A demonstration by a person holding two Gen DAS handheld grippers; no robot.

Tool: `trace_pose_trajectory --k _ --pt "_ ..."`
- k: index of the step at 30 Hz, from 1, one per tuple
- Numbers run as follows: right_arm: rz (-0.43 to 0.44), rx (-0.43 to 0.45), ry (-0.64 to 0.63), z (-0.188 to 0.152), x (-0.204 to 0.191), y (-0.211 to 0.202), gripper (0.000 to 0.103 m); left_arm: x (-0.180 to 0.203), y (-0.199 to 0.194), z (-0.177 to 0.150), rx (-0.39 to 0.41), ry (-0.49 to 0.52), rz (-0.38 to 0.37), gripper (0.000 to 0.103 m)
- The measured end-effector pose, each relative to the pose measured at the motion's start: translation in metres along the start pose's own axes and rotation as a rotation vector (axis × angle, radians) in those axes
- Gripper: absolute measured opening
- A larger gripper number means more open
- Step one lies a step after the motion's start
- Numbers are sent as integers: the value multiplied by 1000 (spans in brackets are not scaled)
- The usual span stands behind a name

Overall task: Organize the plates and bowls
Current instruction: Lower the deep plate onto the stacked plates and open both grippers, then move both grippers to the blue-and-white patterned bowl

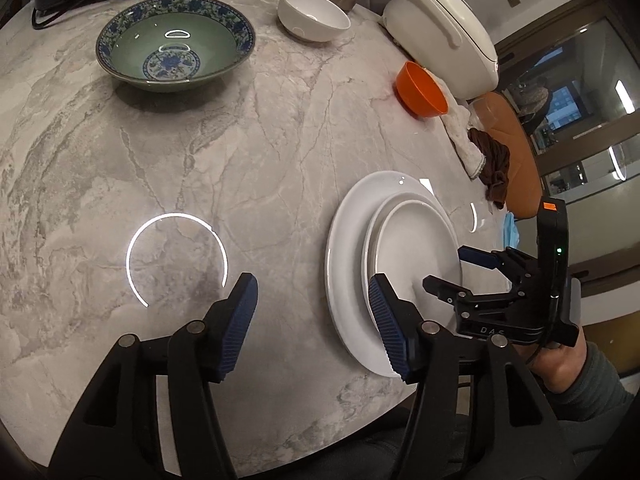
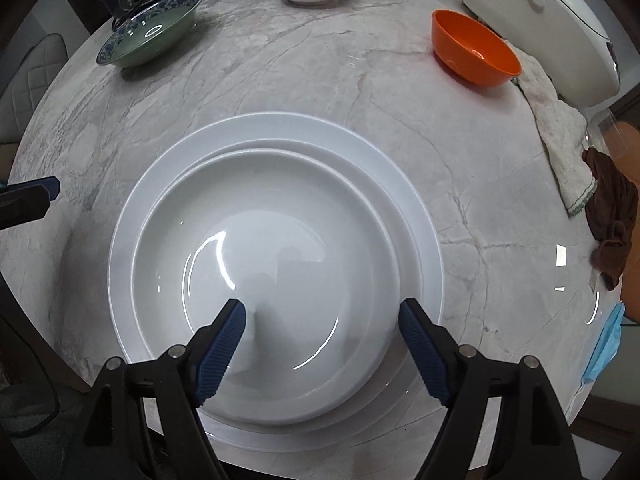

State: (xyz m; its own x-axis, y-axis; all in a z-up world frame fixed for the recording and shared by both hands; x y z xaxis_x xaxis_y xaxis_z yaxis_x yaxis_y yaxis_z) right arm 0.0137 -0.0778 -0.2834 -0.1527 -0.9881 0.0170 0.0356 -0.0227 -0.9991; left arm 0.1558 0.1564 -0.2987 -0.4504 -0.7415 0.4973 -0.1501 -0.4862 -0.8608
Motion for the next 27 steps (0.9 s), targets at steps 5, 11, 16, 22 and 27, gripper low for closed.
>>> trace_pose_trajectory --k 5,11,16,22,27 --pt "166 123 167 -5 27 -41 90 -18 -19 8 50 -23 -11 72" --pt "646 279 480 -1 73 -77 103 -24 -34 16 137 -54 -71 95" --pt "838 342 610 11 106 -81 103 -8 -49 25 253 -8 -25 100" --pt "880 339 560 33 130 -76 103 3 -50 36 278 -91 12 100" --pt "897 319 529 51 156 -66 103 27 -42 50 286 -99 66 100"
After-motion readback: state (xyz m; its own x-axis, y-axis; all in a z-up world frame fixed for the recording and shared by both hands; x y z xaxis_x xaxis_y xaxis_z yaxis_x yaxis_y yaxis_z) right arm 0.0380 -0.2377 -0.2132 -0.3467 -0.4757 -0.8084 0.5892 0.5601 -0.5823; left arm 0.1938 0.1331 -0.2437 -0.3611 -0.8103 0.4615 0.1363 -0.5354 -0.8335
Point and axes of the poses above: each gripper's, at about its wrist camera, not at the fingertips, and y roughly the way its jaws point, x to its right, z to its top, the point moved 4 cm from there along y, roughly the way its jaws point, and after that the axes turned 9 degrees about -x, right-handed, at the moved point
